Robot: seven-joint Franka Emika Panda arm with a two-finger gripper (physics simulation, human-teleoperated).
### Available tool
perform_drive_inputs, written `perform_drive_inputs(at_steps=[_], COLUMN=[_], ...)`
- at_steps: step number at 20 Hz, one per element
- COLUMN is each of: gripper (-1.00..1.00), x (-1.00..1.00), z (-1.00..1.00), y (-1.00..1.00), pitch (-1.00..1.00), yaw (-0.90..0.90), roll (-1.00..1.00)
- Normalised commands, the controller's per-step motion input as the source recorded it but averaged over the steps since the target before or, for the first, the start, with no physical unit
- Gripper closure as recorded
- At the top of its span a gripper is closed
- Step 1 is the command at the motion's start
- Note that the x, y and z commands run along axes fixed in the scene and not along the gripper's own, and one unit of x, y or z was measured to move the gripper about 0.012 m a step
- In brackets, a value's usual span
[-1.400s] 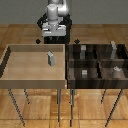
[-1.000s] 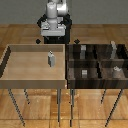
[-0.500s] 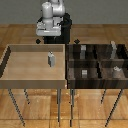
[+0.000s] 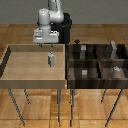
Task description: Place the milk carton into the appropriate compartment.
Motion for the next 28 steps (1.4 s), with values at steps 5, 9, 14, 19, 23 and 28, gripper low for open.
perform_drive_inputs(at_steps=[5, 9, 14, 19, 23, 28], gripper=[-1.00, -1.00, -1.00, -1.00, -1.00, -1.00], x=[0.20, 0.00, 0.00, 0.00, 0.25, 0.00], z=[0.00, 0.00, 0.00, 0.00, 0.00, 0.00], y=[0.00, 0.00, 0.00, 0.00, 0.00, 0.80], pitch=[0.00, 0.00, 0.00, 0.00, 0.00, 0.00], yaw=[-0.03, -0.55, -0.94, -0.23, 0.00, 0.00], roll=[0.00, 0.00, 0.00, 0.00, 0.00, 0.00])
